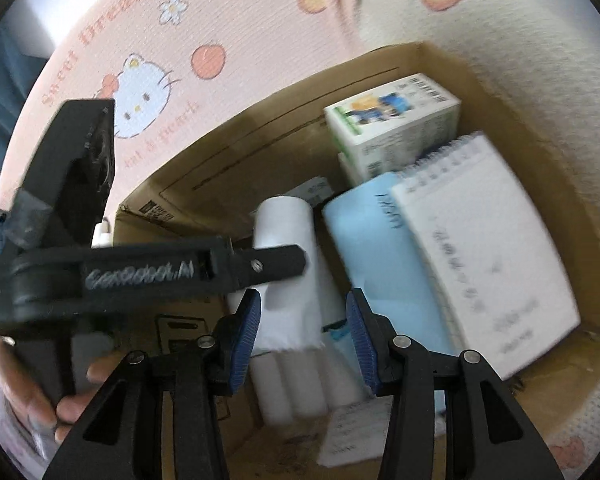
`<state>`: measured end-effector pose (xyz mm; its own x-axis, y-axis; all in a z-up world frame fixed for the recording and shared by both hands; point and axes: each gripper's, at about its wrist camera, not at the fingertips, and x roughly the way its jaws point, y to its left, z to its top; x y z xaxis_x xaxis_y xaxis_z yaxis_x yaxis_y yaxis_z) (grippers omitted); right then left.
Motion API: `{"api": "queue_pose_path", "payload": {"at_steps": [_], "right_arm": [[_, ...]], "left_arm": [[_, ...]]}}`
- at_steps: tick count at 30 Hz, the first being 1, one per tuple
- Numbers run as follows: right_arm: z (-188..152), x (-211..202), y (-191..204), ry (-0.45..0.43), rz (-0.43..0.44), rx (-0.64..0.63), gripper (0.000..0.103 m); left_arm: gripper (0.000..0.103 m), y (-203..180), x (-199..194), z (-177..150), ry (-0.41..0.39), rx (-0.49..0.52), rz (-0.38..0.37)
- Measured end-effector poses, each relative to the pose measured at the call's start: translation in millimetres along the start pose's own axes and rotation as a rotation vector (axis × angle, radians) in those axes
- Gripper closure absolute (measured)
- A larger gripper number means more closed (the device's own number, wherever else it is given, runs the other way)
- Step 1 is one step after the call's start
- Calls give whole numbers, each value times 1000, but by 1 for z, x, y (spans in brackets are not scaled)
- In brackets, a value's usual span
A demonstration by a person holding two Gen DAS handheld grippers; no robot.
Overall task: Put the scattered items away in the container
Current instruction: 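Lower the tube upright among the tubes and open the right gripper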
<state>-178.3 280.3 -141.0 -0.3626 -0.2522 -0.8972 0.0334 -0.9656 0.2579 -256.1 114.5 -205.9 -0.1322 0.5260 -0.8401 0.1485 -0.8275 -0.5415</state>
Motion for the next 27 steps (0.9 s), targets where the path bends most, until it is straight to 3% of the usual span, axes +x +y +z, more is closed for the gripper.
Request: {"api": "queue_pose_path", "payload": {"at_steps": [1,2,3,7,14,19,23,24,27], "right_arm": [[-2,-2,-2,3,-26,1,64],[-4,-3,-5,17,-69,4,79],[-5,-3,-6,22,-87,3,82],[-9,-4,-13,29,-127,7,87],[-13,-8,-23,40,-122,45,87],[-16,-17,-29,24,-142,48,87],[-13,-24,-46,18,-138,48,87],[-9,-20,-25,19,-139,43,87],[-7,-22,-26,28,-129,42,87]], "left_arm": [[54,-2,2,-1,-11,11,31],[54,-4,4,-1,-18,23,43],[54,-5,6,-2,-23,37,56],[54,3,13,0,-28,-24,30],[54,18,29,8,-27,-120,7],[54,18,34,5,-69,-112,27],[54,20,34,4,-71,-120,-9],[54,21,34,3,-70,-121,-17],[54,23,32,2,-72,-125,-15]]}}
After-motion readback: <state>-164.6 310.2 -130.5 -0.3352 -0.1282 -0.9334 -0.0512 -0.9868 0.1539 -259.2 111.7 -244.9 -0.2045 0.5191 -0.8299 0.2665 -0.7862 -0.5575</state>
